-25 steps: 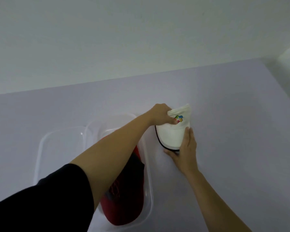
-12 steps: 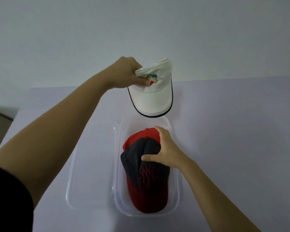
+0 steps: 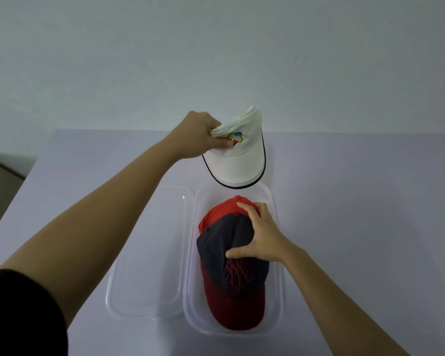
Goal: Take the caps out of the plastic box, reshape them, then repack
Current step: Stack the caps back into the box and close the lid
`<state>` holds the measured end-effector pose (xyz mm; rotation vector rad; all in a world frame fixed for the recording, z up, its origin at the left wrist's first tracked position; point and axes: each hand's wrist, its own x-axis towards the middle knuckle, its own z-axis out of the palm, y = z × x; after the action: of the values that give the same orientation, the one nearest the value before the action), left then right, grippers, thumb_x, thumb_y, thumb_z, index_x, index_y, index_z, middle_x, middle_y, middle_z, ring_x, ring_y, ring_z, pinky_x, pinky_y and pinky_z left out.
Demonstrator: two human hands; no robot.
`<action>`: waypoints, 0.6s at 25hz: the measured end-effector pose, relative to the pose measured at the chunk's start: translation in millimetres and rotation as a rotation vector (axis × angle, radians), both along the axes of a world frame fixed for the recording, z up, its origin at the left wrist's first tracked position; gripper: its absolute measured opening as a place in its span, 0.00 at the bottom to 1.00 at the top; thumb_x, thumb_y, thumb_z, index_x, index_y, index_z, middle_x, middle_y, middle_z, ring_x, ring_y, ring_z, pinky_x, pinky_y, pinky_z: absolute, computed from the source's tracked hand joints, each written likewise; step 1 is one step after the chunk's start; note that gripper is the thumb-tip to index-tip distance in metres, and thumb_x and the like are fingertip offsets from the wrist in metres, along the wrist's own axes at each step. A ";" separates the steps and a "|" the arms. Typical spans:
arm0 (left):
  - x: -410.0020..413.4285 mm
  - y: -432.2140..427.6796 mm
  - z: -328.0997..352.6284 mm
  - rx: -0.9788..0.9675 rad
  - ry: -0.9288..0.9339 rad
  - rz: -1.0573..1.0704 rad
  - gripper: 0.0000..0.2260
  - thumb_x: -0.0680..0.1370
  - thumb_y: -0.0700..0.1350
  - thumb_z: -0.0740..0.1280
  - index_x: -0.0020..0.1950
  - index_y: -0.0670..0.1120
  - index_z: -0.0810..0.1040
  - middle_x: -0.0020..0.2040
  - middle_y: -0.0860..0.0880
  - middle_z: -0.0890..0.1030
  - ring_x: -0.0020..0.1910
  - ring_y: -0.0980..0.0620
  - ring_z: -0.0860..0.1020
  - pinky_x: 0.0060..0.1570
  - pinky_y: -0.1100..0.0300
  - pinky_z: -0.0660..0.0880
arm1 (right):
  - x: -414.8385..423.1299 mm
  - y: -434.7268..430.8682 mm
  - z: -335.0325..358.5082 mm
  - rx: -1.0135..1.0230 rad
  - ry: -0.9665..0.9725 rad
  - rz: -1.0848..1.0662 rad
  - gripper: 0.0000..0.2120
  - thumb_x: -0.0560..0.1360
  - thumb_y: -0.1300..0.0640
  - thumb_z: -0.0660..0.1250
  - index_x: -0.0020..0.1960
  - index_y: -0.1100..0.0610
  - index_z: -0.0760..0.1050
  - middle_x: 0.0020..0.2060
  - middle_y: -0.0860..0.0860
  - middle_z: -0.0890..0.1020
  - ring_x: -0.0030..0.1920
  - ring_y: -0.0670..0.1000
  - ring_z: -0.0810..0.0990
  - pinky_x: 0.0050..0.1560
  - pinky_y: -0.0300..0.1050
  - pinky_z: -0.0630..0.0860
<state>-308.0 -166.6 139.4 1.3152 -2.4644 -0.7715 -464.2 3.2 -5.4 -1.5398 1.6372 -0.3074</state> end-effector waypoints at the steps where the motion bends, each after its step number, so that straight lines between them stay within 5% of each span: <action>1: -2.0 2.4 -5.2 -0.033 0.001 -0.006 0.17 0.72 0.51 0.72 0.38 0.36 0.80 0.23 0.51 0.66 0.22 0.56 0.64 0.25 0.66 0.60 | -1.6 5.9 -0.5 -0.034 -0.011 -0.003 0.57 0.54 0.33 0.75 0.73 0.40 0.47 0.69 0.42 0.51 0.71 0.53 0.58 0.70 0.58 0.65; 7: -14.6 24.7 -39.9 -0.121 -0.148 -0.151 0.15 0.75 0.52 0.69 0.39 0.40 0.81 0.25 0.51 0.71 0.26 0.52 0.67 0.34 0.59 0.60 | -4.9 25.8 -0.2 -0.131 0.024 0.072 0.53 0.56 0.30 0.72 0.73 0.38 0.48 0.69 0.39 0.49 0.72 0.52 0.55 0.71 0.57 0.62; 10: -14.2 33.3 -51.3 -0.155 -0.224 -0.216 0.13 0.76 0.53 0.67 0.44 0.44 0.84 0.33 0.44 0.81 0.36 0.44 0.76 0.32 0.69 0.57 | -5.3 29.8 -1.8 -0.171 0.049 0.117 0.52 0.57 0.30 0.71 0.73 0.37 0.47 0.70 0.40 0.48 0.72 0.52 0.54 0.72 0.56 0.60; 15: -14.0 47.7 -53.1 -0.180 -0.302 -0.279 0.13 0.78 0.52 0.64 0.40 0.46 0.80 0.36 0.46 0.79 0.40 0.45 0.77 0.32 0.72 0.54 | -6.2 36.3 -9.2 -0.274 0.028 0.085 0.52 0.55 0.26 0.67 0.73 0.38 0.49 0.68 0.36 0.49 0.70 0.43 0.51 0.71 0.51 0.60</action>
<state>-322.0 -118.9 86.3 1.1061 -2.9206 -0.4143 -470.4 39.5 -14.6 -1.8199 1.5958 -0.4825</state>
